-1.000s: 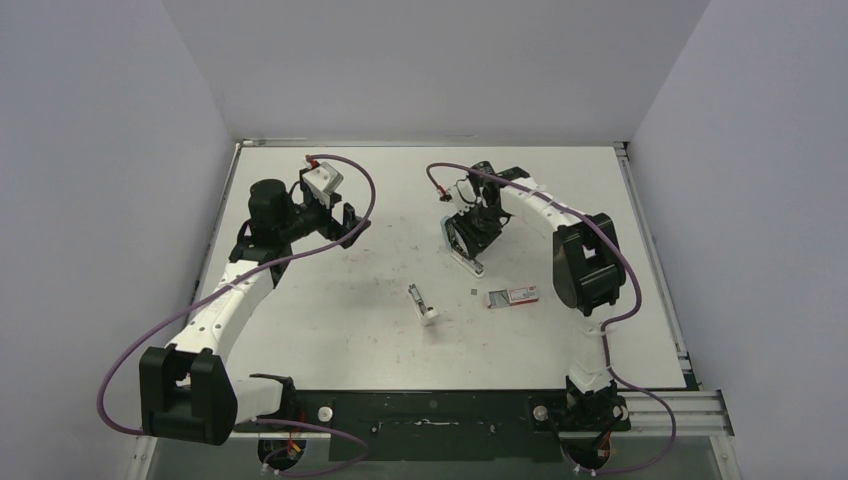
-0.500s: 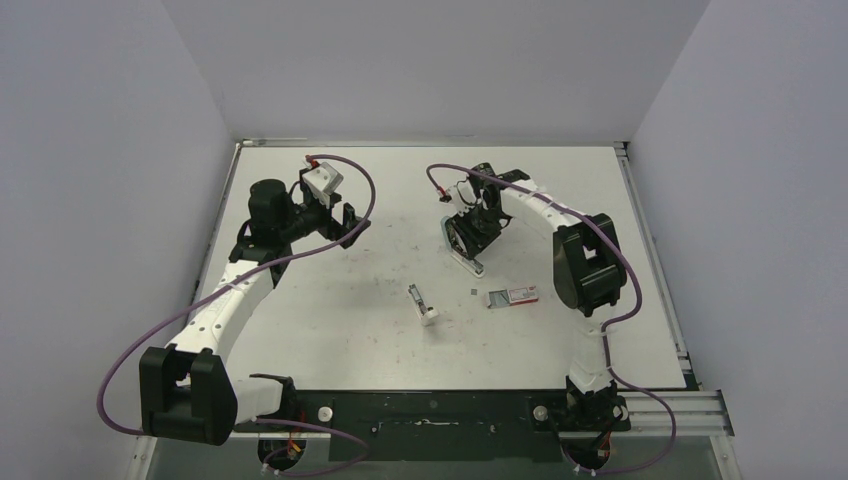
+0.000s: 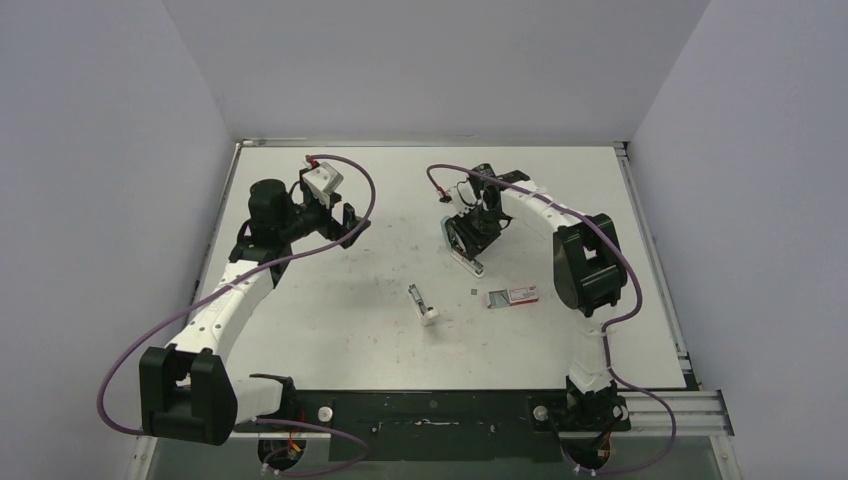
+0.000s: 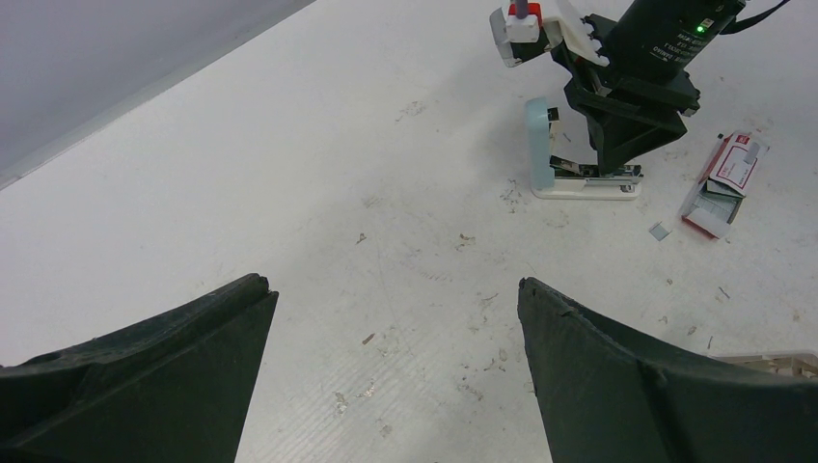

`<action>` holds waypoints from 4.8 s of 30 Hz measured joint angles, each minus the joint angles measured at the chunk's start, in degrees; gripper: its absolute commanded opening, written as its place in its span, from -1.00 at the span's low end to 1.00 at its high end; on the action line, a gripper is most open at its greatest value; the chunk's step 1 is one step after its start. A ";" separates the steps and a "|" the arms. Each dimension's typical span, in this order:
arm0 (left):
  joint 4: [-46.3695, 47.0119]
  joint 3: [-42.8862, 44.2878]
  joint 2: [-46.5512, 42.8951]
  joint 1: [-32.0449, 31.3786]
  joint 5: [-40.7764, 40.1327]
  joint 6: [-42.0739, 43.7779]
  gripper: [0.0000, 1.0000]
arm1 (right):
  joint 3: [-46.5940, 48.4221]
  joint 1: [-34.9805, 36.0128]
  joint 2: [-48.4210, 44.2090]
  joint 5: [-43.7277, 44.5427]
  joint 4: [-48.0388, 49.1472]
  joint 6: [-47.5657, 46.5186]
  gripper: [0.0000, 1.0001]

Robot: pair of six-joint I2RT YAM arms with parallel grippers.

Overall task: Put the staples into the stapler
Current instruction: Adjust the staple in the stapler, then close the stapler at the center of the board.

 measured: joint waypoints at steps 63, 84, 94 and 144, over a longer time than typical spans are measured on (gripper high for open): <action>0.00 0.00 0.00 0.24 0.00 0.11 0.93 | -2.91 -1.81 -1.99 -5.57 3.89 1.05 -0.41; -0.02 0.00 0.00 0.26 0.00 0.52 0.93 | -2.91 -1.81 -1.99 -5.31 5.11 1.33 -0.41; 0.00 0.00 0.00 0.26 0.00 0.55 0.93 | -4.59 -1.33 -1.99 -4.11 5.97 1.29 -0.41; 32.09 12.00 36.65 -12.94 1.25 -35.34 0.00 | -29.90 -5.51 -19.37 -10.58 23.10 -0.70 -0.22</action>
